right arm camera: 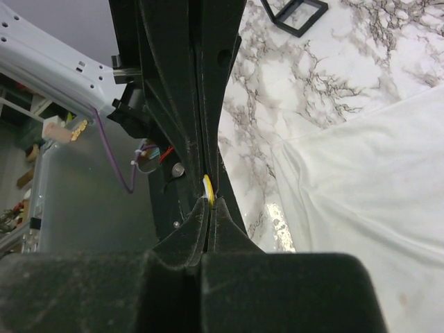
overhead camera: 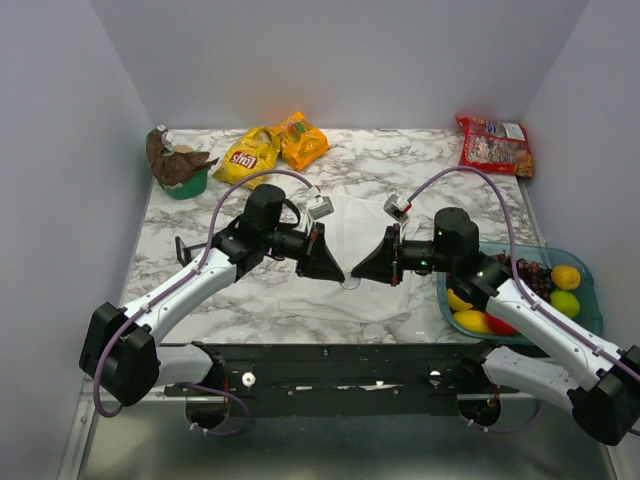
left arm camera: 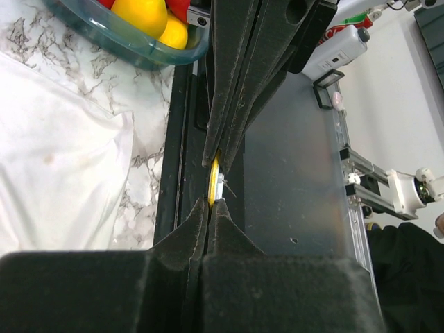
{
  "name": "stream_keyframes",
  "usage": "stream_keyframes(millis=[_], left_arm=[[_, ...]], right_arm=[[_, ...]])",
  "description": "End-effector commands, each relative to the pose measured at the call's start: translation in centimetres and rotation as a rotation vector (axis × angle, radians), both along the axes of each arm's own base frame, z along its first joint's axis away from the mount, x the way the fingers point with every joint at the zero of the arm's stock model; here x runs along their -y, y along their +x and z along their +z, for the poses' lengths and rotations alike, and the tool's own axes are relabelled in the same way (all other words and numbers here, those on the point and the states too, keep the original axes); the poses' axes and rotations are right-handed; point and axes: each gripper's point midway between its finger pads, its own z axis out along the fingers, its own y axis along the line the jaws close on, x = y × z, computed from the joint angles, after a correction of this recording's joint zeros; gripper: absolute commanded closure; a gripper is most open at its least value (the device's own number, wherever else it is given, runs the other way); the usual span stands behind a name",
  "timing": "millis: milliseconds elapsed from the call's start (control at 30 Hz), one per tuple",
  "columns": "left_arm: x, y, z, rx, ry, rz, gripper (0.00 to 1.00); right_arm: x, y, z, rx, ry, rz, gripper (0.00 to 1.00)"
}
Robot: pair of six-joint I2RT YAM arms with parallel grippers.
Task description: Pin the brooch onto the clothing
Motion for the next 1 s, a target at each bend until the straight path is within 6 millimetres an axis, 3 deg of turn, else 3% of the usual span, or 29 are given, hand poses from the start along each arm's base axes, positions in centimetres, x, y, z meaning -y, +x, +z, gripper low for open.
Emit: stream_keyframes(millis=[0, 67, 100, 167, 200, 300, 433, 533, 700, 833, 967], left_arm=[[0.2, -0.3, 1.9, 0.056, -0.033, -0.018, 1.00], [0.3, -0.2, 1.9, 0.065, -0.034, -0.013, 0.88], [0.2, -0.1, 1.9, 0.065, -0.031, -0.006, 0.68], [0.2, 0.1, 2.0, 0.079, -0.031, 0.007, 0.58], [0.2, 0.2, 2.0, 0.083, -0.031, 0.011, 0.47], [0.1, 0.6, 2.0, 0.093, -0.023, 0.040, 0.24], [-0.2, 1.3, 2.1, 0.109, -0.016, 0.078, 0.13], [-0.6, 2.3, 2.3, 0.149, -0.008, 0.138, 0.11], [-2.3, 5.9, 2.4, 0.282, 0.042, 0.362, 0.11], [-2.9, 6.3, 5.2, 0.383, -0.089, 0.462, 0.10], [-3.6, 6.0, 8.8, 0.330, -0.328, 0.595, 0.10]], right_arm=[[-0.2, 0.2, -0.2, -0.001, 0.020, -0.007, 0.99], [-0.2, 0.3, -0.4, -0.008, 0.026, -0.019, 0.99], [-0.2, 0.3, -0.4, -0.010, 0.030, -0.025, 0.99], [-0.2, 0.4, -0.5, -0.013, 0.044, -0.032, 1.00], [-0.2, 0.4, -0.5, -0.012, 0.047, -0.034, 0.99], [-0.3, 0.5, -0.6, -0.015, 0.050, -0.042, 1.00], [-0.1, 1.0, -0.4, -0.002, 0.052, -0.073, 1.00], [0.0, 1.5, 0.3, 0.008, 0.065, -0.109, 0.99], [1.0, 3.4, 3.6, 0.074, 0.179, -0.270, 0.99], [1.3, 4.8, 6.4, 0.085, 0.282, -0.371, 0.99], [0.9, 5.7, 8.8, 0.084, 0.387, -0.411, 0.99]])
